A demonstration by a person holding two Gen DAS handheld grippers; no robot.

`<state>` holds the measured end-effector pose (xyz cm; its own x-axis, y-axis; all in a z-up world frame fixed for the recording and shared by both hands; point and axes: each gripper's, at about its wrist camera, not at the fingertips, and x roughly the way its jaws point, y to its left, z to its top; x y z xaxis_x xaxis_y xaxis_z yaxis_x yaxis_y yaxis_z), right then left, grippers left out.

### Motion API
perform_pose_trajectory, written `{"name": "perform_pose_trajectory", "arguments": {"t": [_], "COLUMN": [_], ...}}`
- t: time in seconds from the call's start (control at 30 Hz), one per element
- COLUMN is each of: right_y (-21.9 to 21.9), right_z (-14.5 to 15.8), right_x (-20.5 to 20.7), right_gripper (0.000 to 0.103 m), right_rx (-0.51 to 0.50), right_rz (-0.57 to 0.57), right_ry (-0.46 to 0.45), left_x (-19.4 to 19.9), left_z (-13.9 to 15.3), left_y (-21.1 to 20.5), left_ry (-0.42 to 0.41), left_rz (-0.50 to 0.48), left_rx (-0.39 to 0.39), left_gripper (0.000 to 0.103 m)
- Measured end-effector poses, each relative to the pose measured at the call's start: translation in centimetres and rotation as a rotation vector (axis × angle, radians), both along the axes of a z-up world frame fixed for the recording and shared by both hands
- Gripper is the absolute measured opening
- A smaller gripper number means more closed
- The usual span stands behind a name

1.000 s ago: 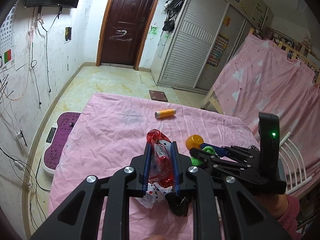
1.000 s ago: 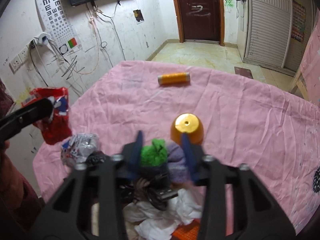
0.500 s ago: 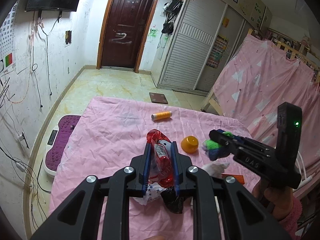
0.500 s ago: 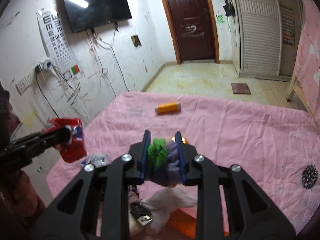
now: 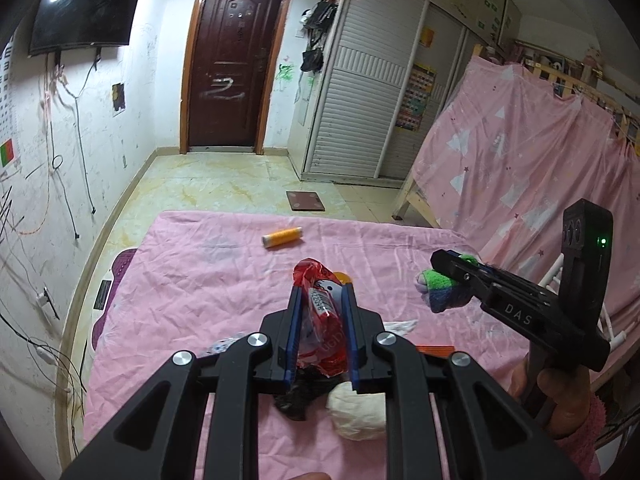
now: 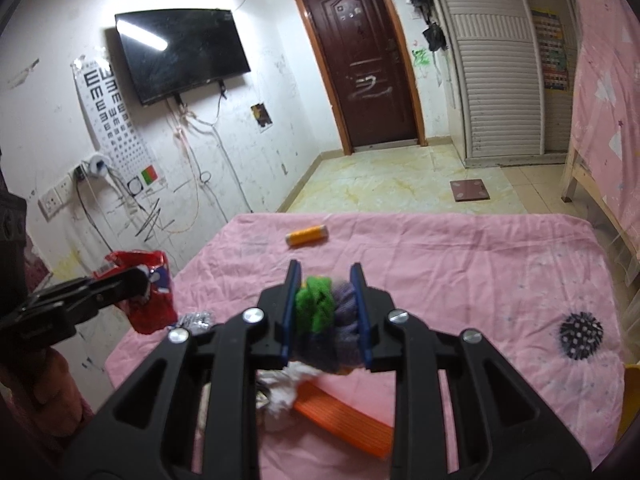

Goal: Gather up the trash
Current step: 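Carry the red bag and green-purple toy over to the yellow bin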

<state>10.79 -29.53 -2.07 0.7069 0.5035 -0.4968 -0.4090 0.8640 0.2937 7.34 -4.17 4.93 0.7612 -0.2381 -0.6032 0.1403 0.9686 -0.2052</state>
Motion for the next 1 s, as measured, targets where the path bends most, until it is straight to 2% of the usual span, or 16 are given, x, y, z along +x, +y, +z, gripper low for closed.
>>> {"name": "perform_pose_trajectory", "arguments": {"t": [0.47,0.83,1.0], "right_y": [-11.2,-21.9,-25.7], "right_z": [0.0,-0.2,-0.5], "right_x": [-3.3,-6.1,-6.9], "right_gripper": [0.024,0.024,0.024], "right_rx": [0.086,0.083,0.109], "right_rz": [-0.195,-0.484,-0.564], "right_ry": [-0.042,-0.079,-0.079], "left_x": [0.1,0.2,0.1], "left_z": [1.0,1.6,1.8], "left_y": [-7.8,-15.9,-19.5], "left_ry": [-0.009,-0.016,-0.022], "left_rz": [-0.114,-0.237,-0.291], "left_rx": [0.057,0.084,0.089], "left_gripper": [0.012,0.012,0.012]}}
